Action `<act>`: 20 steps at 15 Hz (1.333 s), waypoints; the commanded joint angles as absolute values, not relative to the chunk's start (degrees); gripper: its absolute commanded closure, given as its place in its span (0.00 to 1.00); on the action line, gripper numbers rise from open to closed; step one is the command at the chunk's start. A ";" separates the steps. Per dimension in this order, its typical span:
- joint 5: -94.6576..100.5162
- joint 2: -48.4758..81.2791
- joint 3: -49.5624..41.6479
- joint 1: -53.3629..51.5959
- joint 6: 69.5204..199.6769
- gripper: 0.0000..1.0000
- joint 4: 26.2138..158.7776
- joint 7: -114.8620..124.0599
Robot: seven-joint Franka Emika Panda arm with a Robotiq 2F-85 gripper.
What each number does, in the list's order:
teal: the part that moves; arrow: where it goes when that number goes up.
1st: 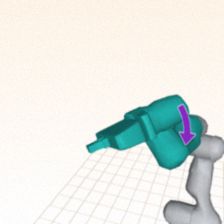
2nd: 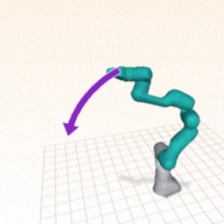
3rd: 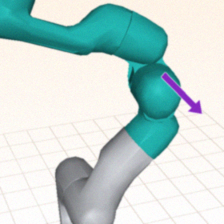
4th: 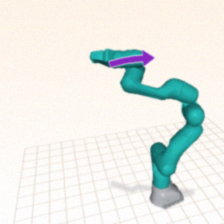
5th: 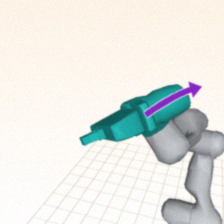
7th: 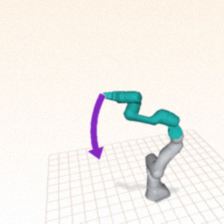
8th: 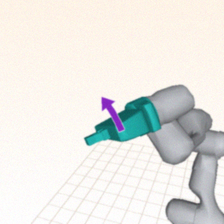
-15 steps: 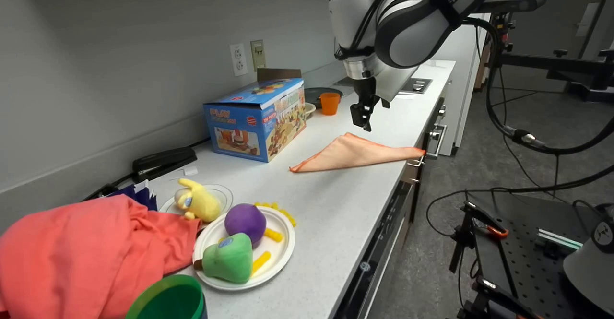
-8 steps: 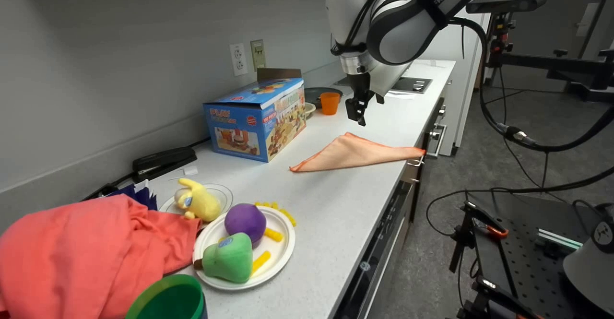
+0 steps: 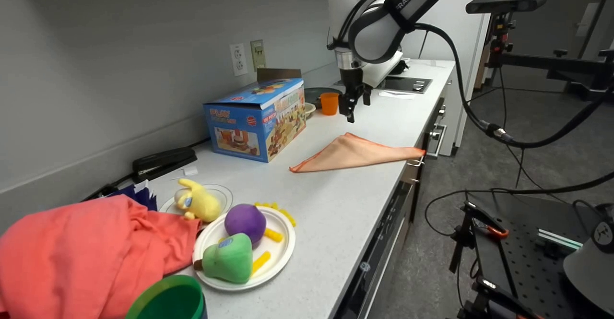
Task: Unfold the cloth on the counter
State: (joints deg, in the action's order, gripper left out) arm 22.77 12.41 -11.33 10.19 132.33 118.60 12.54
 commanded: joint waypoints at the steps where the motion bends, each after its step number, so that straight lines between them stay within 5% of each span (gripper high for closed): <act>1: 17.72 18.72 -11.19 11.18 131.87 0.00 111.82 5.39; 8: 13.02 27.38 -10.10 12.48 129.34 0.03 102.83 -4.76; 14: 10.00 31.96 -8.81 14.78 124.46 0.21 96.58 -14.49; 20: 10.15 34.87 -8.24 15.46 119.67 0.26 91.87 -17.95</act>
State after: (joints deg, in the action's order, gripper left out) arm 11.54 32.43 -9.39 14.25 123.10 96.43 -14.89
